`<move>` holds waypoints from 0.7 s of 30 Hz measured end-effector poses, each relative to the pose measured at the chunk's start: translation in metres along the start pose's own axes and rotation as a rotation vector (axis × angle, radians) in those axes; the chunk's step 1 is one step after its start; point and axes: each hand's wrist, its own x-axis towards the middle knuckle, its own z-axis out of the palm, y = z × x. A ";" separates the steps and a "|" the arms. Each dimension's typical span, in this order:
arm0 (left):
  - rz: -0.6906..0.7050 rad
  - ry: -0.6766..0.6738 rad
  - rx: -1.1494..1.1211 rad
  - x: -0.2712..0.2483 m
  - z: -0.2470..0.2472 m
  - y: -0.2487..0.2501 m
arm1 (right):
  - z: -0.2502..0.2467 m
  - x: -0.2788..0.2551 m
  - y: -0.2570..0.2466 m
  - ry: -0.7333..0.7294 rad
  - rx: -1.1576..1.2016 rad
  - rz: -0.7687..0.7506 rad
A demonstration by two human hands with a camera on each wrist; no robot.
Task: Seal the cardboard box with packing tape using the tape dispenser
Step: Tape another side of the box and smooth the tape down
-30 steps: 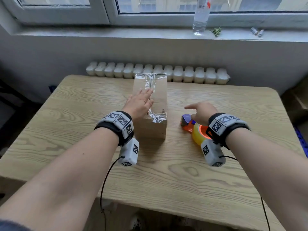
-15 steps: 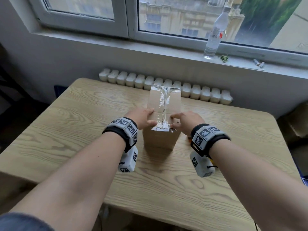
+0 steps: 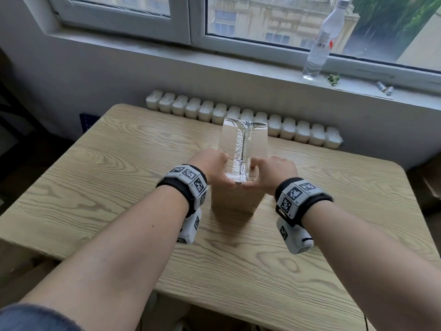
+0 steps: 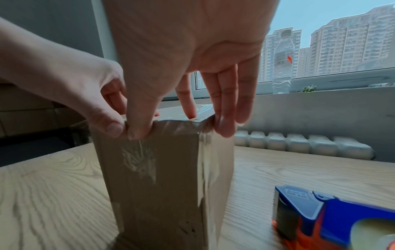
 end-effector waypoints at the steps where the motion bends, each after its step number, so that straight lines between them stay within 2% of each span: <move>1: -0.004 0.001 0.001 0.001 0.001 0.000 | 0.000 -0.001 -0.001 -0.002 -0.004 0.002; 13: 0.052 -0.111 0.103 0.002 -0.005 -0.004 | 0.003 -0.001 0.011 -0.080 0.044 -0.020; 18: 0.066 -0.255 0.102 -0.001 -0.015 -0.007 | -0.007 -0.002 0.020 -0.232 0.047 -0.065; 21: 0.072 -0.256 0.142 -0.003 -0.016 -0.009 | -0.002 0.000 0.023 -0.188 0.047 -0.068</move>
